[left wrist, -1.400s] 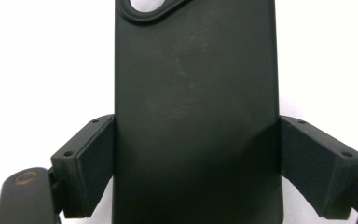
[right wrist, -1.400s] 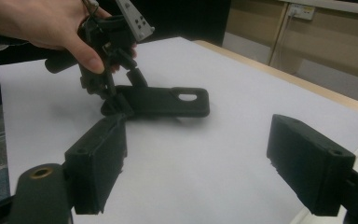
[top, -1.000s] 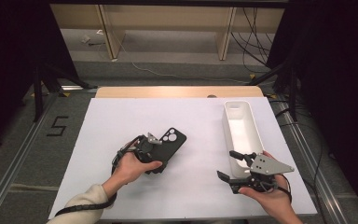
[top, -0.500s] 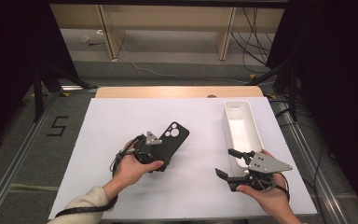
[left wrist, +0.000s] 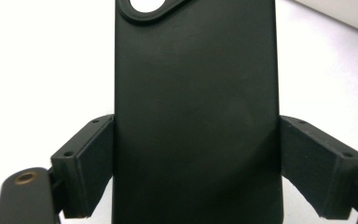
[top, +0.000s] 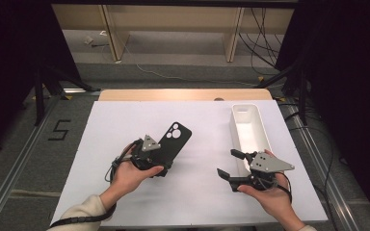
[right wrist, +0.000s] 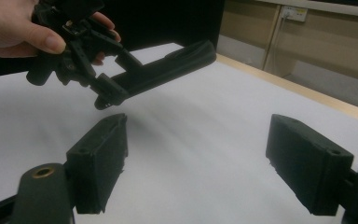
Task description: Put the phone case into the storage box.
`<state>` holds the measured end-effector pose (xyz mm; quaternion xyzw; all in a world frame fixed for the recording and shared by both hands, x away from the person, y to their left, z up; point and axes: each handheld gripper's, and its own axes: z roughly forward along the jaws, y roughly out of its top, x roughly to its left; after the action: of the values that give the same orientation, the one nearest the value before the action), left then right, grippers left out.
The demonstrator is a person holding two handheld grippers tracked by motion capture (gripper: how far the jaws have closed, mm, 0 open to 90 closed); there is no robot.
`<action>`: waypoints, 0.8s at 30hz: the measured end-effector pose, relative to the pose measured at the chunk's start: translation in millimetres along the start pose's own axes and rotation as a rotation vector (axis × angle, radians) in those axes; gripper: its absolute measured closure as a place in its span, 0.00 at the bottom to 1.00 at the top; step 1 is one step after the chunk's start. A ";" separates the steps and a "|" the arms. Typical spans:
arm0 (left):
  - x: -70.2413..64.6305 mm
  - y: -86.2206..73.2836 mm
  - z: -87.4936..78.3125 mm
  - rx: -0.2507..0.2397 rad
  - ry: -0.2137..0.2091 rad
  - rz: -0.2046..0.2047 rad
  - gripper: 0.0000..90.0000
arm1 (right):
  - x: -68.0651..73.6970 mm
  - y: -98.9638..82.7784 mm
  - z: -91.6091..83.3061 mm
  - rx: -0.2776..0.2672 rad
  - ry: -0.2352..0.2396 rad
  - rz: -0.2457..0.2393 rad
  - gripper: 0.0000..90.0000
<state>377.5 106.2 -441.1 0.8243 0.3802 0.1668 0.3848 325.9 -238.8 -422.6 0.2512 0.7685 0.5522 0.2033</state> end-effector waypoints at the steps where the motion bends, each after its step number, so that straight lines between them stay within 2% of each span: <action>1: 0.2 -0.1 -0.6 -0.007 0.000 -0.002 0.17 | 0.0 1.0 0.8 -0.001 0.000 0.002 0.25; 13: -1.7 1.4 -3.2 -0.068 -0.018 0.005 0.17 | -4.8 12.9 14.7 -0.021 -0.009 0.008 0.25; 24: -4.2 1.1 -2.6 -0.076 -0.022 0.023 0.17 | -5.1 20.0 34.0 -0.004 -0.009 0.013 0.26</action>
<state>373.9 103.9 -438.5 0.8152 0.3597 0.1765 0.4183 353.3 -211.2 -413.9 0.2583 0.7649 0.5539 0.2036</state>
